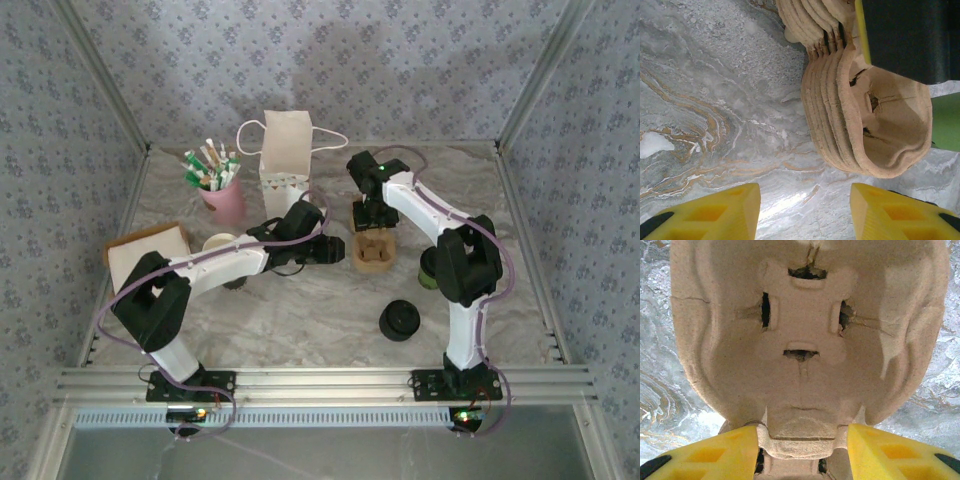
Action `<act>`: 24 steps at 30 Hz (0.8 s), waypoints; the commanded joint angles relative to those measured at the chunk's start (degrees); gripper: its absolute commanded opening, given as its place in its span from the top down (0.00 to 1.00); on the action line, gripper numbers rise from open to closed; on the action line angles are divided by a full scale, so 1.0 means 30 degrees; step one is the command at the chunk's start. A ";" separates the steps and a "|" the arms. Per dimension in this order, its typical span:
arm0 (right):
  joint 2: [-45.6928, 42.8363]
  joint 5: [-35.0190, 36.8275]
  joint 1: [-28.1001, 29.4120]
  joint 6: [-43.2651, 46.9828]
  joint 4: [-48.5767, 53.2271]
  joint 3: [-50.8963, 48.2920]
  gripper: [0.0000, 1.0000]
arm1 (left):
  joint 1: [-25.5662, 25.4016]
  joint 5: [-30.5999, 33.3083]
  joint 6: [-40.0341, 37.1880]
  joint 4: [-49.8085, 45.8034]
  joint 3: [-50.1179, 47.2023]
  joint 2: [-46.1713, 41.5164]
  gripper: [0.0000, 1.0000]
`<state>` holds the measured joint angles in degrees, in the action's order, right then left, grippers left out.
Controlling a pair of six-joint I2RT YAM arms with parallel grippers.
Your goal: Pack the takeout coffee
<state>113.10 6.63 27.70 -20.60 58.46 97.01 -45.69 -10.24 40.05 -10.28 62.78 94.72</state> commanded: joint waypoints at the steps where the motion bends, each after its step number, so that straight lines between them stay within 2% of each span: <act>1: 0.0343 -0.0175 0.0057 -0.0368 0.0126 0.0149 0.49 | 0.0075 0.0191 -0.0324 -0.0007 0.0162 -0.0276 0.50; 24: 0.0374 -0.0279 -0.0031 -0.0370 0.0085 0.0050 0.59 | 0.0080 0.0155 -0.0315 -0.0029 0.0253 -0.0159 0.51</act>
<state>113.69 6.22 27.68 -21.23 58.11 97.01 -45.69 -10.24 40.05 -10.31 62.78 94.72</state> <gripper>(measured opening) 0.413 0.487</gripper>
